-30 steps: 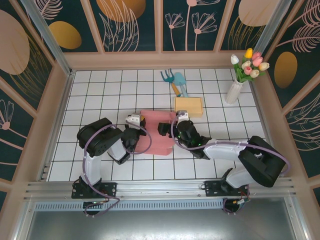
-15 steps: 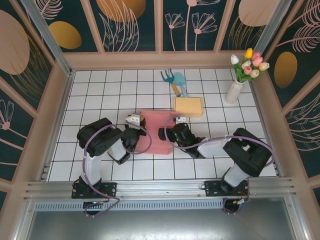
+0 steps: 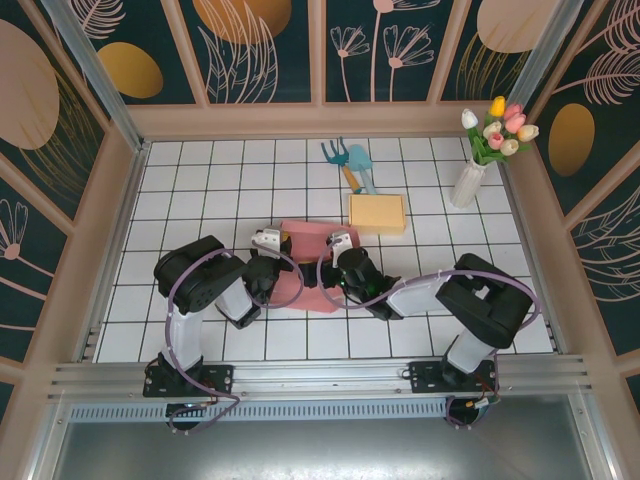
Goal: Fold the paper box
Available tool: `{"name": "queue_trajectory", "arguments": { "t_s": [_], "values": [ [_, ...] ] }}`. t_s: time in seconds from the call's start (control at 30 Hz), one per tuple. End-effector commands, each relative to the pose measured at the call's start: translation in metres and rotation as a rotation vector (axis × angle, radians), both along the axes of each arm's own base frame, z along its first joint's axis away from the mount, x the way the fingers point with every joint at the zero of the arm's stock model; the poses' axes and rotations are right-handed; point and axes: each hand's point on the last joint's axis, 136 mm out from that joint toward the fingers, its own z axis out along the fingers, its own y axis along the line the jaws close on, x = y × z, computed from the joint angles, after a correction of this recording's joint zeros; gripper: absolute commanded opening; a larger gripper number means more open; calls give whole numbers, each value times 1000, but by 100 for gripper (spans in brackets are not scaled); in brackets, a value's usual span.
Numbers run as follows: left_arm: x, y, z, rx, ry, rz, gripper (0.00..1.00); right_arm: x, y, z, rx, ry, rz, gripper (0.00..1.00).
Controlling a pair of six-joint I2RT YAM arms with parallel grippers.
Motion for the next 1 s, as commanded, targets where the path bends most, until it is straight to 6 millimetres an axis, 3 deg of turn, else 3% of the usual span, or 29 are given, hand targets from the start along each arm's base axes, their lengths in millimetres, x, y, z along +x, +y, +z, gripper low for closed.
{"name": "queue_trajectory", "arguments": {
  "t_s": [0.0,0.17,0.3,0.47,0.57,0.73,0.87,0.97],
  "values": [
    [3,0,7,-10,-25,8,18,2,-8,25,-15,-62,-35,99],
    [2,-3,7,-2,-26,-10,18,-4,-50,35,-175,-59,-118,99],
    [-2,-8,7,18,-34,-52,17,-5,-87,58,-307,-134,-171,99],
    [-10,-13,9,30,-63,-109,16,3,-126,68,-606,-262,-126,99],
    [-13,-14,10,35,-77,-128,15,4,-139,73,-741,-347,-35,99],
    [-18,-12,12,22,-102,-139,15,22,-150,89,-699,-453,10,94],
    [-20,-11,13,22,-110,-141,15,21,-145,101,-680,-600,199,94],
    [-21,-11,13,22,-110,-145,15,25,-152,98,-731,-607,306,92]
  ]
}}
